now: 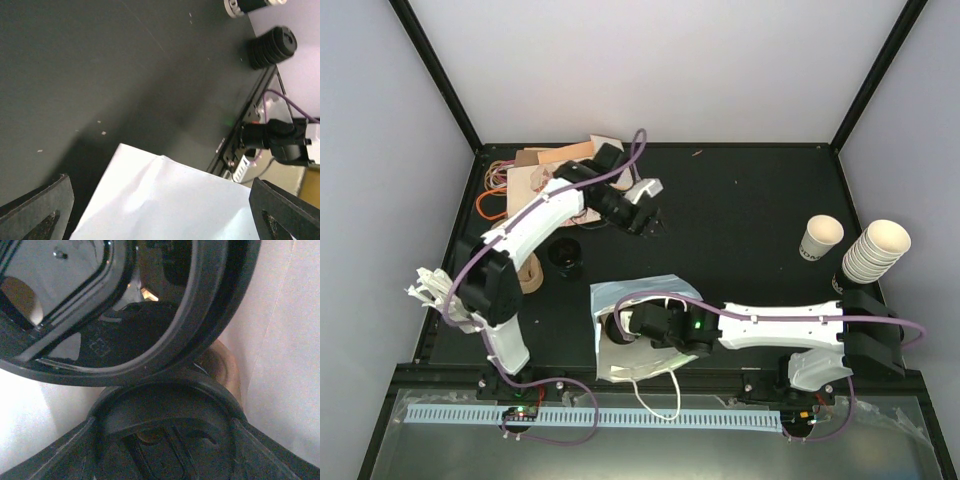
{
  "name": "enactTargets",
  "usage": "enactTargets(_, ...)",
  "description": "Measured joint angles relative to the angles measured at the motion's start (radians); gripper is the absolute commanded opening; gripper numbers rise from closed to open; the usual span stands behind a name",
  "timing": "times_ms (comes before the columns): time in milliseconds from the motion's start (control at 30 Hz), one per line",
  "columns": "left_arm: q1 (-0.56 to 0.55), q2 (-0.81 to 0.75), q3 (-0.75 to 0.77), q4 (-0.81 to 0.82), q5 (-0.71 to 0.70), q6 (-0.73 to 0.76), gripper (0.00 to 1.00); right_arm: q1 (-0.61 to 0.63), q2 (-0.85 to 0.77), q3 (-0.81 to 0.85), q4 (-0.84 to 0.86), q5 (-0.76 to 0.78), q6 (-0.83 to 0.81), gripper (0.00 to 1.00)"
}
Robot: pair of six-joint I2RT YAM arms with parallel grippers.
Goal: Pack the takeout coffee
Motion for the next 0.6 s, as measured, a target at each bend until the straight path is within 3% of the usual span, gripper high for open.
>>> enactTargets(67, 0.020, -0.035, 0.000, 0.004, -0.029, -0.017, 0.99, -0.003, 0.000, 0.004, -0.006, -0.002, 0.000, 0.64)
enactTargets(100, 0.032, -0.064, 0.000, 0.006, -0.048, -0.026, 0.99, -0.005, 0.000, 0.006, -0.011, -0.004, 0.000, 0.70)
enactTargets(133, 0.039, -0.089, 0.000, 0.008, -0.061, -0.033, 0.99, -0.007, 0.000, 0.008, -0.014, -0.006, 0.000, 0.84)
enactTargets(233, 0.061, -0.182, 0.000, 0.015, -0.097, -0.050, 0.99, -0.013, 0.003, 0.018, -0.029, -0.012, 0.001, 0.99)
enactTargets(600, 0.067, -0.348, -0.009, 0.012, -0.123, -0.068, 0.99, -0.020, 0.011, 0.056, -0.103, -0.034, 0.000, 1.00)
